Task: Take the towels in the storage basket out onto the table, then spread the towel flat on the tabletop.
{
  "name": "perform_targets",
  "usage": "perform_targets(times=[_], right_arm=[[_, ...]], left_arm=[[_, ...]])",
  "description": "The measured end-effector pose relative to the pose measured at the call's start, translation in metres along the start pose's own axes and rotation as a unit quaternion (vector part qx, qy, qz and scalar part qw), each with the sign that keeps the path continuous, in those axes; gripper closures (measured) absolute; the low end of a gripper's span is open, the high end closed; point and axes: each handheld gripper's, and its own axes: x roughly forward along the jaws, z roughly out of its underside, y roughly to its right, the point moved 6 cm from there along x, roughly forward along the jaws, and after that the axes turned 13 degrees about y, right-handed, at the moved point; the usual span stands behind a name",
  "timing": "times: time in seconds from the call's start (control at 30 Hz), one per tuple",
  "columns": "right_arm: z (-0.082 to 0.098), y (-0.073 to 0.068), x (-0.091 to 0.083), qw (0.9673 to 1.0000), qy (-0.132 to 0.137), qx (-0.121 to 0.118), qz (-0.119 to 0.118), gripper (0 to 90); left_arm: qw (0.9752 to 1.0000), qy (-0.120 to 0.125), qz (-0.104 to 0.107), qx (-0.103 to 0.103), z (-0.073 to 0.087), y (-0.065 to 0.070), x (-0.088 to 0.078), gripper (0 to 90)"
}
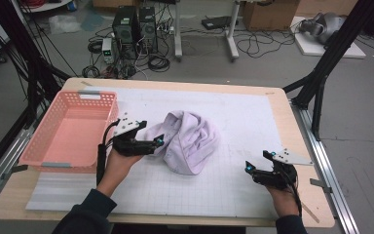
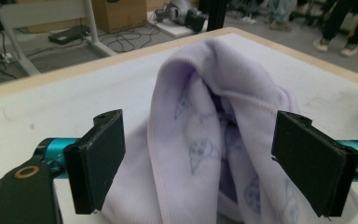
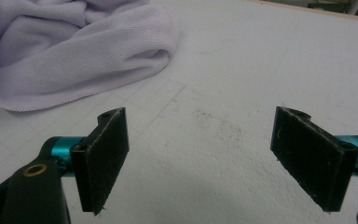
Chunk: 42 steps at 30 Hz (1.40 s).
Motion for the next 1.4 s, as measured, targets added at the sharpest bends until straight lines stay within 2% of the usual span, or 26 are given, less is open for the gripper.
perform_targets(times=[0.07, 0.13, 0.27, 0.33, 0.43, 0.63, 0.73, 0.97, 1.1, 1.3, 1.4], right_arm=[[-0.002, 0.0, 0.002, 1.0, 0.005, -0.004, -0.001, 17.9], [-0.003, 0.0, 0.004, 1.0, 0.008, -0.002, -0.004, 17.9], [-0.003, -0.001, 0.009, 1.0, 0.006, -0.003, -0.005, 17.8], [-0.002, -0.002, 0.01, 1.0, 0.001, 0.001, -0.005, 17.9], [-0.001, -0.001, 0.012, 1.0, -0.002, -0.001, -0.004, 17.8], [0.0, -0.001, 0.013, 0.9999, -0.003, -0.007, -0.009, 17.8], [-0.001, -0.001, 0.014, 1.0, 0.0, -0.001, -0.009, 17.8], [-0.001, -0.005, 0.017, 0.9998, -0.003, -0.011, -0.018, 16.4], [0.003, -0.007, 0.021, 0.9993, -0.019, -0.021, -0.025, 16.4], [0.005, -0.02, 0.031, 0.9973, -0.034, -0.034, -0.056, 16.4], [0.009, -0.031, 0.038, 0.9939, -0.056, -0.041, -0.086, 17.3]], left_arm=[[0.9999, 0.007, 0.004, -0.008, 0.008, -0.002, -0.005, 18.0], [0.9999, 0.01, 0.006, -0.002, 0.01, -0.003, -0.007, 18.4], [0.9991, 0.043, 0.007, -0.003, 0.01, -0.003, -0.013, 19.2], [0.9992, 0.039, 0.005, 0.003, 0.013, -0.004, -0.014, 19.1], [0.9995, 0.031, 0.002, -0.004, 0.018, -0.006, -0.016, 19.0], [0.9995, 0.031, -0.003, -0.005, 0.019, -0.008, -0.019, 18.9], [0.9995, 0.031, -0.004, -0.003, 0.019, -0.009, -0.019, 18.8], [0.9995, 0.029, -0.007, -0.003, 0.021, -0.011, -0.017, 17.8], [0.9997, 0.019, -0.01, -0.007, 0.024, -0.012, -0.016, 17.9], [0.9998, 0.011, -0.013, -0.01, 0.024, -0.012, -0.018, 18.1], [0.9998, 0.005, -0.012, -0.013, 0.025, -0.012, -0.018, 19.2]])
